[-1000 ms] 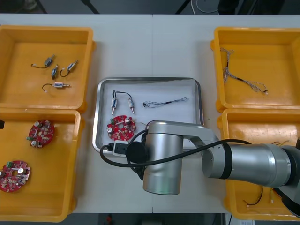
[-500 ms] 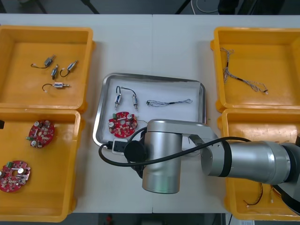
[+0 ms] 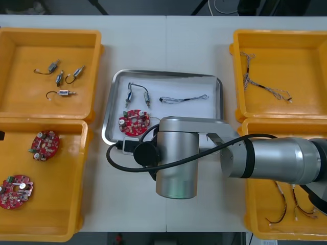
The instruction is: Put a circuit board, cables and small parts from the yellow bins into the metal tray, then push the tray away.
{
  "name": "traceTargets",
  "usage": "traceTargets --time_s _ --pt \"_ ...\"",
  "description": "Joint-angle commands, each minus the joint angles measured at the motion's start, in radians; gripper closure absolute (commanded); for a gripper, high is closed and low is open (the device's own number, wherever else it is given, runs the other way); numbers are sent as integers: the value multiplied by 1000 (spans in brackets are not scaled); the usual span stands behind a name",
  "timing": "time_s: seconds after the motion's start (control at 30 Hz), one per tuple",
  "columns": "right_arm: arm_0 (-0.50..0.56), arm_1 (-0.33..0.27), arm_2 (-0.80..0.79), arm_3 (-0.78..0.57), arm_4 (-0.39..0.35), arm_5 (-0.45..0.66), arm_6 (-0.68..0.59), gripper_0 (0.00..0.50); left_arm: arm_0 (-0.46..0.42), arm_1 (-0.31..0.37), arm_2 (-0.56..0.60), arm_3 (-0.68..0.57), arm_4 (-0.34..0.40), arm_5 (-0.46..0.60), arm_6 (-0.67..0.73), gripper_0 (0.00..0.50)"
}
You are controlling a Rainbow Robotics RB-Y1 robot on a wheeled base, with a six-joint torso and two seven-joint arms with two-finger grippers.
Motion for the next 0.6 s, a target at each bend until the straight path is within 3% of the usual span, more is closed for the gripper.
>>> traceTargets --time_s 0.03,0.6 --pt "-86 -35 15 -5 10 -9 30 500 20 -7 -12 -25 -10 -11 -25 0" --pt "-236 -13 51 165 53 -80 72 500 20 -7 -12 -25 -10 -11 -25 0"
